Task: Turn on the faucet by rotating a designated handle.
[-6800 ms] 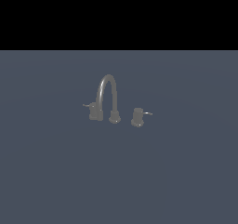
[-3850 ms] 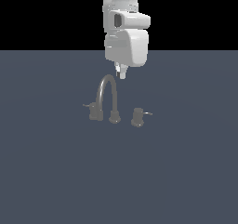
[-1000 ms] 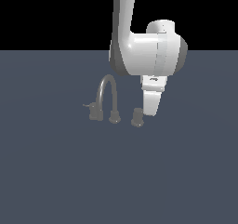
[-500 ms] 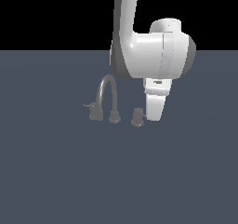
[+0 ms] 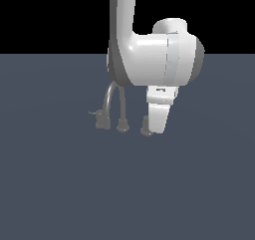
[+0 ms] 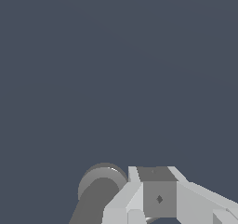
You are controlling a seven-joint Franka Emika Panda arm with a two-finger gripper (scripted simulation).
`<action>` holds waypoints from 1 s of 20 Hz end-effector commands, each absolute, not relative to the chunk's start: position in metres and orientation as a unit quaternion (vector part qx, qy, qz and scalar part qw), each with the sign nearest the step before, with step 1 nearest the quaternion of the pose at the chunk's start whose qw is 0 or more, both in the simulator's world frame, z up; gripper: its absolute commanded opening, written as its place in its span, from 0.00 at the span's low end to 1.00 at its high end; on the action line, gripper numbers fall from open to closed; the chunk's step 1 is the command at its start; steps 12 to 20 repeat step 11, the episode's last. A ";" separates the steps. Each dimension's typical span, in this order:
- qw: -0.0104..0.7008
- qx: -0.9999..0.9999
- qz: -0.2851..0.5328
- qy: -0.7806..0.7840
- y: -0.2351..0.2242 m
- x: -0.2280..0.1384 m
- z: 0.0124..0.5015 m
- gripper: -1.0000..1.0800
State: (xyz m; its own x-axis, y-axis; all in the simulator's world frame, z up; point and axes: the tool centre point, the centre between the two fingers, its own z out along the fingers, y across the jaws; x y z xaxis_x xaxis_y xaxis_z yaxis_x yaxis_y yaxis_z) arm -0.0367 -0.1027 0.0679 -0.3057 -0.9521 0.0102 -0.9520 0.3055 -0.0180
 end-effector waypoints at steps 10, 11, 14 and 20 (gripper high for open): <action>0.000 -0.609 0.000 0.793 -0.038 -0.019 0.063 0.00; 0.000 -0.609 0.000 0.793 -0.038 -0.019 0.063 0.00; 0.000 -0.609 0.000 0.793 -0.038 -0.019 0.063 0.00; 0.000 -0.609 0.000 0.793 -0.038 -0.019 0.063 0.00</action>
